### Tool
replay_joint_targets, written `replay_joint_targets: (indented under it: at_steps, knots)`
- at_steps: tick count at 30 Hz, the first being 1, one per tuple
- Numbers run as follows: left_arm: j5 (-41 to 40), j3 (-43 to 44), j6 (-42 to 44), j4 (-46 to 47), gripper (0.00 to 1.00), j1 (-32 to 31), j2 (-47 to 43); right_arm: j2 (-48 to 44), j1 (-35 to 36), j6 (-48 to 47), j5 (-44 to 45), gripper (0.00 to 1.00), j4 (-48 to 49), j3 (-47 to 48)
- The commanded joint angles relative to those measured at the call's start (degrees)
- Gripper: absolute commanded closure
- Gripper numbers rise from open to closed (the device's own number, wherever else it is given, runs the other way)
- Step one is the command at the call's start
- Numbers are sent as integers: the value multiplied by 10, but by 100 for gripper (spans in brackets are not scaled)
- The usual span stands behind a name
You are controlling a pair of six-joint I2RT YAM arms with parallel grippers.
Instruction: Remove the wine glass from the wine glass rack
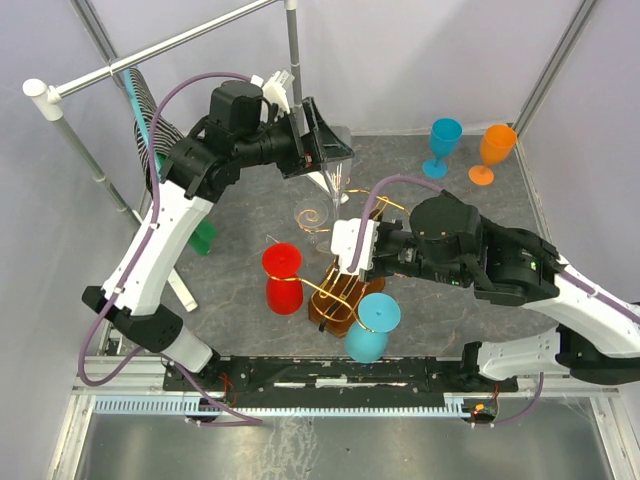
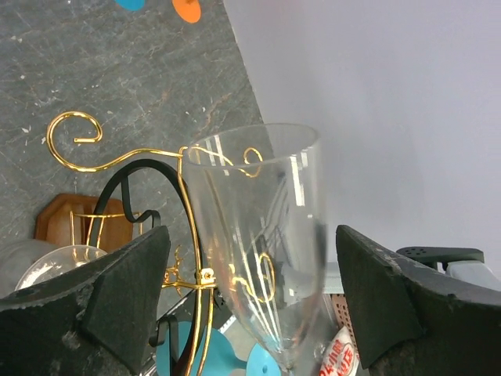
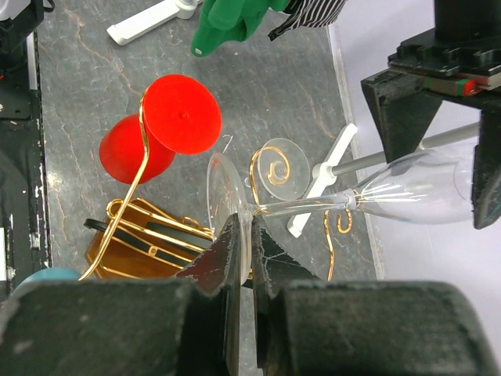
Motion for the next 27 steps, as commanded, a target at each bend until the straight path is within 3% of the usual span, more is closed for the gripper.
replay_joint_targets:
  at_steps: [1, 7, 14, 27]
  knots:
    - [3, 3, -4, 36, 8, 0, -36, 2, 13, -15, 28, 99, 34, 6]
    - [21, -7, -14, 41, 8, 1, -44, -2, 23, -20, 58, 99, 39, -1]
    - [56, -84, -32, 83, 10, 1, -75, -8, 26, -35, 85, 99, 62, -15]
    - [109, -171, -63, 145, 27, -1, -120, -3, 27, -44, 98, 99, 84, -21]
